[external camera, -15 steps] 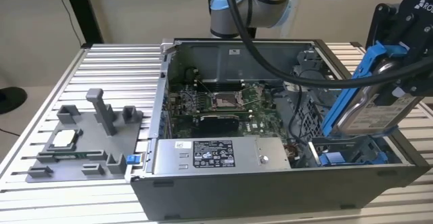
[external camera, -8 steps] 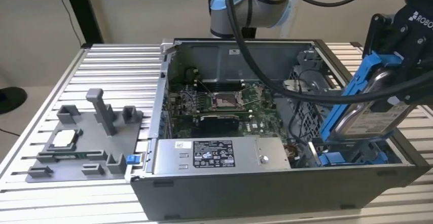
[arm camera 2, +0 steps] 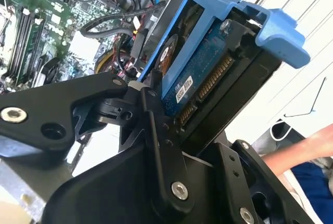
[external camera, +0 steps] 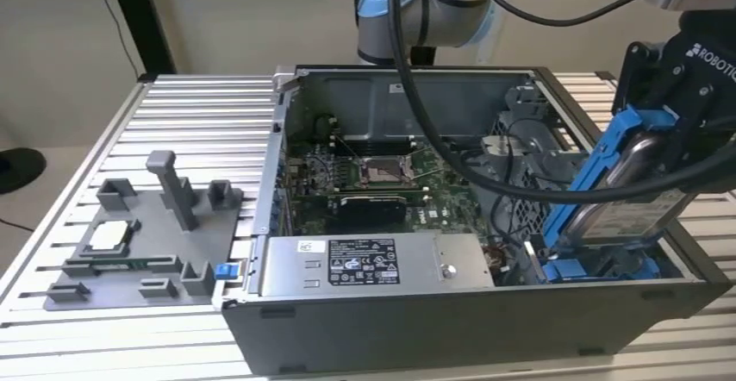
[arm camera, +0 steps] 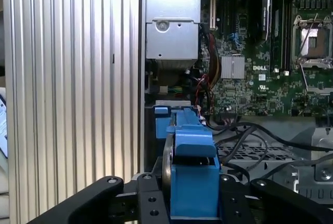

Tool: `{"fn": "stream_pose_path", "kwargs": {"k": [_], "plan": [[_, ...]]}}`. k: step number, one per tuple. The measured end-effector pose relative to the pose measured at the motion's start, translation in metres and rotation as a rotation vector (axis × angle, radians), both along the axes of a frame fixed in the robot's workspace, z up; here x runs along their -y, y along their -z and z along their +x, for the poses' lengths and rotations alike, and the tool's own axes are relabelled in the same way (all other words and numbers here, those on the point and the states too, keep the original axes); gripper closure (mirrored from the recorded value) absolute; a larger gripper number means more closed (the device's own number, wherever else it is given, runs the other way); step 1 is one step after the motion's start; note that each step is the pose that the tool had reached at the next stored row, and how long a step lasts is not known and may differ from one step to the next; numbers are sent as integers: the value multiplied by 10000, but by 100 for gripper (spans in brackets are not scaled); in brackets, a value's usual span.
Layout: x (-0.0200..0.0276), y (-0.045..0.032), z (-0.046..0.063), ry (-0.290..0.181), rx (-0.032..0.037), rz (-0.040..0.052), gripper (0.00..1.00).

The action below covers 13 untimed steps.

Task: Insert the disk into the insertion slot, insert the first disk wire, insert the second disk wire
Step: 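Insert the disk into the insertion slot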

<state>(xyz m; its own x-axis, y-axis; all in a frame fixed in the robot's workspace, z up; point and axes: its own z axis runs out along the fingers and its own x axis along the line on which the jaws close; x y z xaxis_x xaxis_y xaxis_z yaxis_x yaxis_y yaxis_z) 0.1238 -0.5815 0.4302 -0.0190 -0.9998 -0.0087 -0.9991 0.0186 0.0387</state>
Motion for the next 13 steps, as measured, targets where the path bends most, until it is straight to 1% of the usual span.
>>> {"fn": "stream_pose_path", "kwargs": {"k": [9, 13], "plan": [[0, 163, 1, 33, 0, 21, 100], [0, 229, 1, 67, 0, 59, 100]]}}
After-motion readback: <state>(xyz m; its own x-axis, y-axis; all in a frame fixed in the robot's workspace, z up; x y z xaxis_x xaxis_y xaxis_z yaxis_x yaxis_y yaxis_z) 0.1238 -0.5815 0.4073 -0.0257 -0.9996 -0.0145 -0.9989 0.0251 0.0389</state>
